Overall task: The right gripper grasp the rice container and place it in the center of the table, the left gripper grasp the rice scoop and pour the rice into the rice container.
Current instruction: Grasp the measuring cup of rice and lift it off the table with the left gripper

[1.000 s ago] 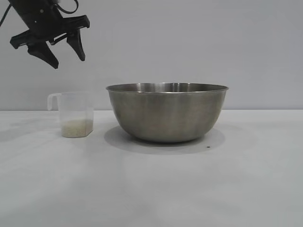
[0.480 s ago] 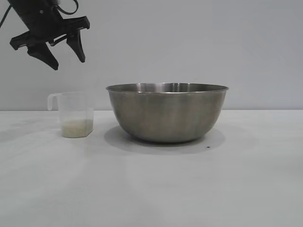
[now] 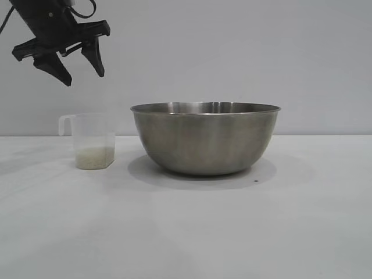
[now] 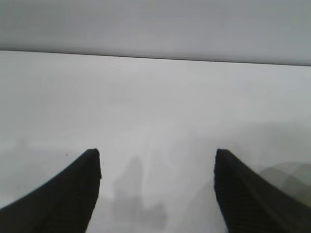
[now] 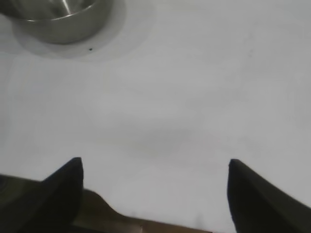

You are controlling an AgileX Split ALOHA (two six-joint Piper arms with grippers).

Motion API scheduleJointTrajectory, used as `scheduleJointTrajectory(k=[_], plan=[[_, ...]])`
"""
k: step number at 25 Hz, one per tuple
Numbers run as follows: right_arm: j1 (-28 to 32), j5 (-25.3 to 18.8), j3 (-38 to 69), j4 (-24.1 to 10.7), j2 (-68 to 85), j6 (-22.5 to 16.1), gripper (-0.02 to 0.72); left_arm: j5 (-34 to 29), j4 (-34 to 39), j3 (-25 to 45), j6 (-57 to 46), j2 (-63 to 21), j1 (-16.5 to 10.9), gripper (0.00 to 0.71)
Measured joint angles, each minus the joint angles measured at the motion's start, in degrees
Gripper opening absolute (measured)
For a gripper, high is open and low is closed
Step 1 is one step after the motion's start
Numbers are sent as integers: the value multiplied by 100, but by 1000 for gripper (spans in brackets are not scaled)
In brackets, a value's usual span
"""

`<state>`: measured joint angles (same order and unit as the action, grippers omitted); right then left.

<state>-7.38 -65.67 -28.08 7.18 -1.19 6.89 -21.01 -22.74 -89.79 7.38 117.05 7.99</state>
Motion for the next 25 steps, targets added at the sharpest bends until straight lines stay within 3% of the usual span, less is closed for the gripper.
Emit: scheduleJointTrajectory(k=[15, 25], plan=[[27, 0, 0, 0, 215, 0, 566, 0, 0, 0, 0, 0, 0, 436], [738, 0, 0, 12, 215, 0, 566, 0, 13, 0, 10, 0, 0, 436]])
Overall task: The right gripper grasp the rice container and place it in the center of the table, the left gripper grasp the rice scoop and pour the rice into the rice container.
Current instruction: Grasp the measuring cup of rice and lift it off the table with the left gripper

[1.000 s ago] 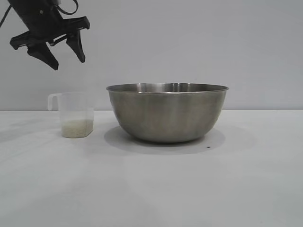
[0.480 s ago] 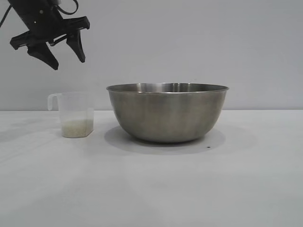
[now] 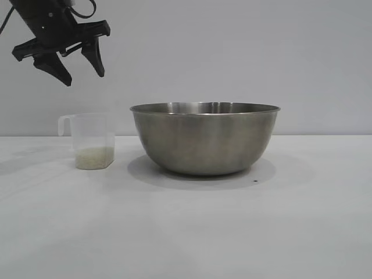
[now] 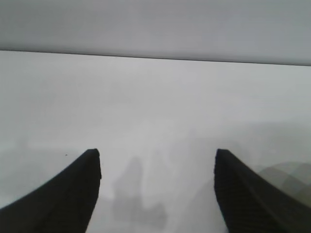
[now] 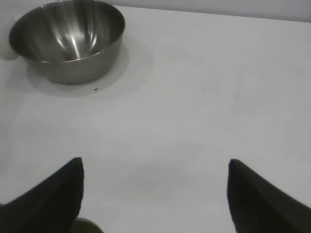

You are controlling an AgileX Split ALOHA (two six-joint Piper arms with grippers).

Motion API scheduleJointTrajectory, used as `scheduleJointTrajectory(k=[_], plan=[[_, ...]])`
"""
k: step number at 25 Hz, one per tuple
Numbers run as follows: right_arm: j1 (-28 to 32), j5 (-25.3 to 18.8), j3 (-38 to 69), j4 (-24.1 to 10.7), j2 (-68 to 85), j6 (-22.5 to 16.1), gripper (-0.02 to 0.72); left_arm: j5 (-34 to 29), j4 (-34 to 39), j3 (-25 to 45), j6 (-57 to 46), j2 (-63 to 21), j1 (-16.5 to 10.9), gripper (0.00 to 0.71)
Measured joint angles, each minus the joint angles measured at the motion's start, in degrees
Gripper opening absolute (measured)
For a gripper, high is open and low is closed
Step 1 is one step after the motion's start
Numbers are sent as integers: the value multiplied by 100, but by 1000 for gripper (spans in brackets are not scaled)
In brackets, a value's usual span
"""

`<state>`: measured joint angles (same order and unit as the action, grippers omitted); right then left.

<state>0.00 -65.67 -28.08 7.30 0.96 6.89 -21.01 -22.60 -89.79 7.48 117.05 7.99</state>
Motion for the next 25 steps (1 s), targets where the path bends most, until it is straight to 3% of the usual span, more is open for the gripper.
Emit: scheduleJointTrajectory(k=[6, 12, 20, 25], plan=[[2, 0, 0, 0, 0, 0, 566, -208, 296, 0, 327, 0, 0, 436], [13, 0, 0, 0, 0, 0, 566, -1051, 974, 0, 390, -257, 0, 436], [13, 0, 0, 0, 0, 0, 566, -1797, 1172, 143, 209, -1347, 0, 436], [13, 0, 0, 0, 0, 0, 566, -1956, 1172, 663, 170, -1967, 0, 436]])
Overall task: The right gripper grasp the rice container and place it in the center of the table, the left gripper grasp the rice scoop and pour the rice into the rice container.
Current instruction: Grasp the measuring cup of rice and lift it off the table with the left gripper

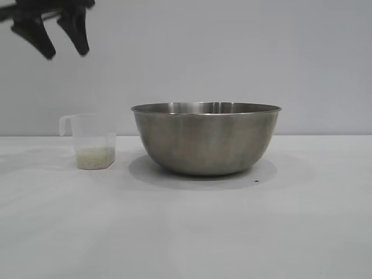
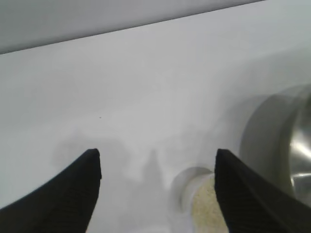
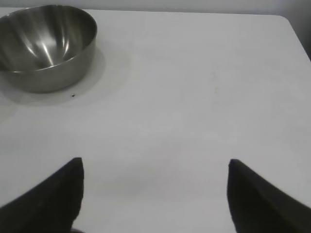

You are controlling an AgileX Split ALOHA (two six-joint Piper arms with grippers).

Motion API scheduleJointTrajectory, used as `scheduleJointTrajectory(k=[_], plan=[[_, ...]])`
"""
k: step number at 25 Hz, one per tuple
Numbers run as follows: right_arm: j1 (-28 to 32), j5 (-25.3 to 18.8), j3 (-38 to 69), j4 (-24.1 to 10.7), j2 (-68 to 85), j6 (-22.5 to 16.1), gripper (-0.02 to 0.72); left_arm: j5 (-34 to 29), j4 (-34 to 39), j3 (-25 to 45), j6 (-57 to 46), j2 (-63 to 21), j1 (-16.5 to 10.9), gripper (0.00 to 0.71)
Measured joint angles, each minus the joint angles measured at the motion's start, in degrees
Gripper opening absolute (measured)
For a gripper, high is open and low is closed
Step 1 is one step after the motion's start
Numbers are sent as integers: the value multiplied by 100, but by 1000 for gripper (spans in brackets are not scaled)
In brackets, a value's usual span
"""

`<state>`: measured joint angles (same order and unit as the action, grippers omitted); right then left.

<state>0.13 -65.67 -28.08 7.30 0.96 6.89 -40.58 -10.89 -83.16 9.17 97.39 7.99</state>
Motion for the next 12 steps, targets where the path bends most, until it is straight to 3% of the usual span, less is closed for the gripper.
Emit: scheduleJointTrajectory(k=[6, 12], plan=[[0, 0, 0, 2, 0, 0, 566, 217, -13, 1218, -44, -883, 0, 436], [0, 0, 0, 2, 0, 0, 566, 1162, -221, 2729, -44, -2012, 0, 436]])
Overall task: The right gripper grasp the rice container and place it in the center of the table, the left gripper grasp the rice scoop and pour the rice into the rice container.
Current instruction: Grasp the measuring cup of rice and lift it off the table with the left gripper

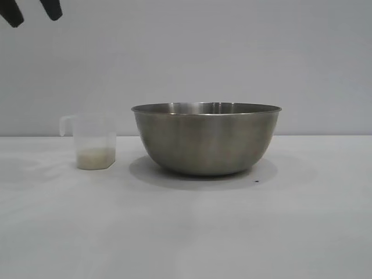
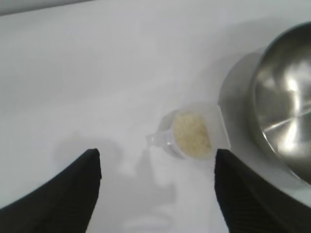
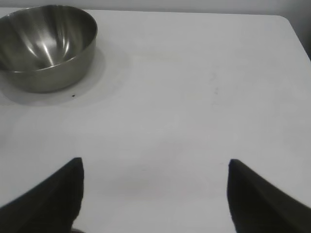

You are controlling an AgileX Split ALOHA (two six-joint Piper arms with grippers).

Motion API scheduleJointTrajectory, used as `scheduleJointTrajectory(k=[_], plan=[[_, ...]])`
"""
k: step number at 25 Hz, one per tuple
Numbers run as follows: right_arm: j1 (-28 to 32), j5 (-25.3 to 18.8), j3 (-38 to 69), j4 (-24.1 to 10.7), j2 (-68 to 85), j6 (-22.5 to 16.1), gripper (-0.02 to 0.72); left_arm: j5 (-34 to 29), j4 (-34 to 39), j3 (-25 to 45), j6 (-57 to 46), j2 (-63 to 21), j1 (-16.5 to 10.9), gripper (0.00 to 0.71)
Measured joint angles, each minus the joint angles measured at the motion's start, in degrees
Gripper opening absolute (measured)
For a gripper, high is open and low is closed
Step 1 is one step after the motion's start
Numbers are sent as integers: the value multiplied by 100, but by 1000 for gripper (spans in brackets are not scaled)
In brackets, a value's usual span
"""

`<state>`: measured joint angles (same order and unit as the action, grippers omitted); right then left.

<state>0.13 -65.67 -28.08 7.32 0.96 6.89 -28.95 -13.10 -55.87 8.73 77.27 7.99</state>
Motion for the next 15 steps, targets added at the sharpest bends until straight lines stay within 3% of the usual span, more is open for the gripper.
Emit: scheduleJointTrajectory(k=[10, 12, 15], plan=[[0, 0, 0, 0, 0, 0, 566, 2353, -277, 2858, 12, -1745, 0, 436], [0, 0, 0, 0, 0, 0, 566, 2837, -412, 3255, 2, -1947, 105, 436], [0, 0, 0, 0, 0, 0, 566, 3550, -486, 3680, 2, -2032, 510, 436]])
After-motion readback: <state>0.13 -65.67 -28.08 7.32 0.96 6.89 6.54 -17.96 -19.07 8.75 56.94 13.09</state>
